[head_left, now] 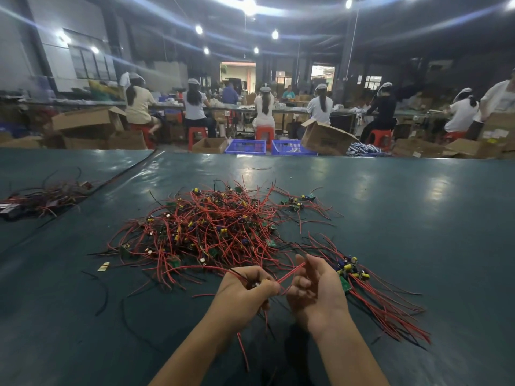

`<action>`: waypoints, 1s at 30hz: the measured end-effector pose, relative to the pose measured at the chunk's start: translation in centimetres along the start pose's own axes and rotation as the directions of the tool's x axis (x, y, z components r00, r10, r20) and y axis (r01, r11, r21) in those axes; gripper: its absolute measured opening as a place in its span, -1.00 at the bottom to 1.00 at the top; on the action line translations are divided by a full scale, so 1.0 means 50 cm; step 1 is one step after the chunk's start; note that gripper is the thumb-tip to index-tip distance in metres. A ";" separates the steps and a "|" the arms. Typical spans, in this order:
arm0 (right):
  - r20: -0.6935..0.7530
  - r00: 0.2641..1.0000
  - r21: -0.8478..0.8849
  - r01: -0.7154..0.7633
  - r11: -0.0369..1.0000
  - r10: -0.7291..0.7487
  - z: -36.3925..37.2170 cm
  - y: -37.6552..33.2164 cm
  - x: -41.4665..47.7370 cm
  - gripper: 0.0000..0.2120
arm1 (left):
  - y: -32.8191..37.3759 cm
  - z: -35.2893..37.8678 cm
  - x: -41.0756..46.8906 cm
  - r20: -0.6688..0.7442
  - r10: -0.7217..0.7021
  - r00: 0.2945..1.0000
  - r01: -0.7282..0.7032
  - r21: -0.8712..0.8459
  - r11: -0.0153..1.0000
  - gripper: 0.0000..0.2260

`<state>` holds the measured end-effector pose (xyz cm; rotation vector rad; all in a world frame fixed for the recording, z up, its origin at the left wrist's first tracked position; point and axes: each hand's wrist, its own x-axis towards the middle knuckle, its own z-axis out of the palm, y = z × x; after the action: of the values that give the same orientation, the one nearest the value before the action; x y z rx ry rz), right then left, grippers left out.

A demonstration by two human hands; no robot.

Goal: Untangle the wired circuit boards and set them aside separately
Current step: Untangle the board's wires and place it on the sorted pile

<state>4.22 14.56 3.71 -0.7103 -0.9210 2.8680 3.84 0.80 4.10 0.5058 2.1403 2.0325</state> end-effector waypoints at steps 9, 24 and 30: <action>0.033 0.928 -0.415 0.350 0.839 -0.371 0.001 0.019 -0.001 -0.87 | -0.001 -0.037 -0.005 -0.002 0.035 0.999 -0.035 -0.030 0.999 -0.69; 0.043 0.997 -0.181 0.074 0.981 -0.067 -0.003 0.007 -0.001 -0.81 | -0.012 -0.058 0.000 0.111 0.074 0.991 -0.071 -0.038 0.997 -0.85; 0.065 0.998 -0.088 0.028 0.996 -0.023 -0.005 0.006 -0.004 -0.79 | -0.014 -0.063 0.001 0.143 0.084 0.986 -0.079 -0.044 0.996 -0.86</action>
<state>4.52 14.44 3.42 -0.6125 -1.0640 2.8582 2.65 -2.16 3.65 0.7235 2.0245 2.0060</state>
